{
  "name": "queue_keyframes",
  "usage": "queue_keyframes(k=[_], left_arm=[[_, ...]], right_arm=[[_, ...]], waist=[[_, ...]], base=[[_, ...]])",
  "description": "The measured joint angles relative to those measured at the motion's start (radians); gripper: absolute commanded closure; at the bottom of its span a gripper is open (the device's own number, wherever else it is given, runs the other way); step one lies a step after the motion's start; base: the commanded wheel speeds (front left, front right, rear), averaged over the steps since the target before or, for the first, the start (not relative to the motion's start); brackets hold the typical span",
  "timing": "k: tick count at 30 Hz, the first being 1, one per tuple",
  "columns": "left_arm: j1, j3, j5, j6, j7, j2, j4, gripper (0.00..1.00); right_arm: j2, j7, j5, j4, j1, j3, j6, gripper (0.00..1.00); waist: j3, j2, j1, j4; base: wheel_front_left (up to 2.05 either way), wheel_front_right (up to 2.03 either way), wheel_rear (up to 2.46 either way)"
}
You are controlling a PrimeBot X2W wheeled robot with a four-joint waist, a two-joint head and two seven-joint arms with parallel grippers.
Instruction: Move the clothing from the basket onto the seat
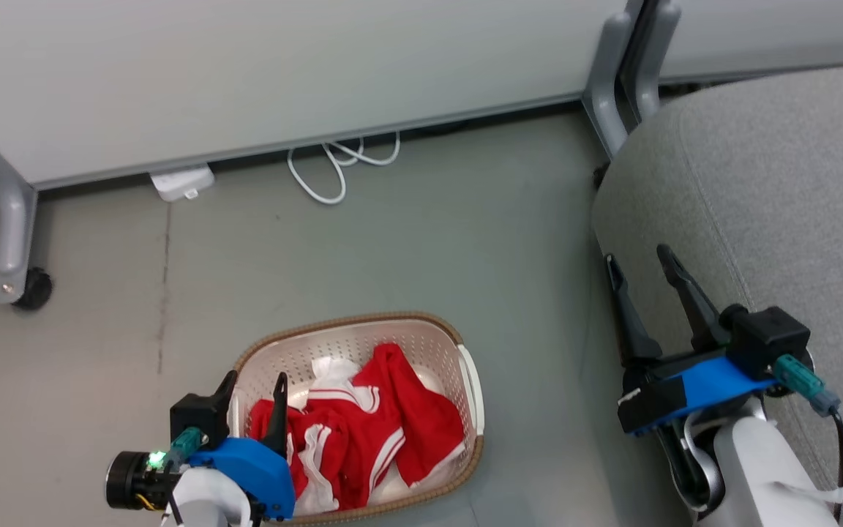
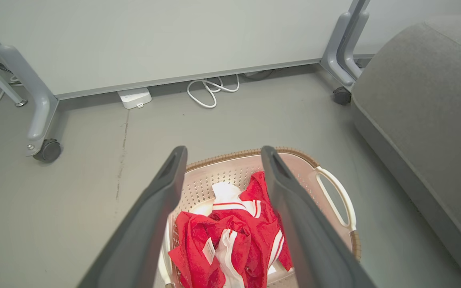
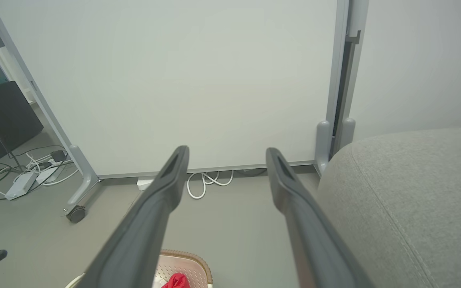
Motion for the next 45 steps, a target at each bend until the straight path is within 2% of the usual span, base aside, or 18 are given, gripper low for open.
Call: queue_keyframes(k=[10,15,20,25,30,34,35,36,45], left_arm=[[-0.238,-0.061,0.044,-0.034,0.099,0.052,0.248,0.00],[-0.310,-0.077,0.048,-0.038,0.129,0.070,0.352,0.00],[-0.401,-0.086,0.063,-0.017,0.138,0.094,0.418,0.00],[-0.467,-0.087,0.073,0.030,0.169,0.115,0.490,0.00],[-0.512,-0.084,0.071,0.086,0.198,0.134,0.547,0.00],[-0.533,-0.083,0.070,0.099,0.201,0.140,0.572,0.00],[-0.537,-0.084,0.070,0.100,0.200,0.140,0.576,0.38],[-0.541,-0.085,0.069,0.099,0.200,0.138,0.579,1.00],[-0.550,-0.091,0.051,0.079,0.184,0.136,0.596,1.00]], right_arm=[[-0.002,-0.026,0.037,-0.043,-0.139,0.064,0.000,0.00],[-0.002,-0.037,0.062,-0.053,-0.182,0.111,0.000,0.00],[-0.002,-0.044,0.089,-0.067,-0.211,0.146,0.000,0.00],[-0.002,-0.047,0.106,-0.075,-0.232,0.167,0.000,0.00],[-0.002,-0.048,0.112,-0.102,-0.236,0.174,0.000,0.00],[-0.002,-0.048,0.113,-0.119,-0.238,0.176,0.000,0.00],[-0.002,-0.048,0.114,-0.122,-0.238,0.175,0.000,0.00],[-0.002,-0.048,0.113,-0.124,-0.238,0.174,0.000,0.00],[-0.002,-0.048,0.117,-0.129,-0.238,0.173,0.000,0.00]], waist=[[0.272,0.0000,0.0001,-0.082],[0.398,-0.0001,0.0001,-0.136],[0.505,-0.0001,0.0002,-0.189],[0.593,-0.0001,0.0002,-0.231],[0.655,-0.0001,0.0001,-0.256],[0.691,0.0000,0.0001,-0.266],[0.698,0.0000,0.0001,-0.268],[0.703,-0.0001,0.0001,-0.270],[0.707,-0.0001,0.0000,-0.277]], base=[[0.00,0.00,0.00],[0.00,0.00,0.00],[0.00,0.00,0.00],[0.00,0.00,0.00],[0.00,0.00,0.00],[0.00,0.00,0.00],[0.00,0.00,0.00],[0.00,0.00,0.00],[0.00,0.00,0.00]])
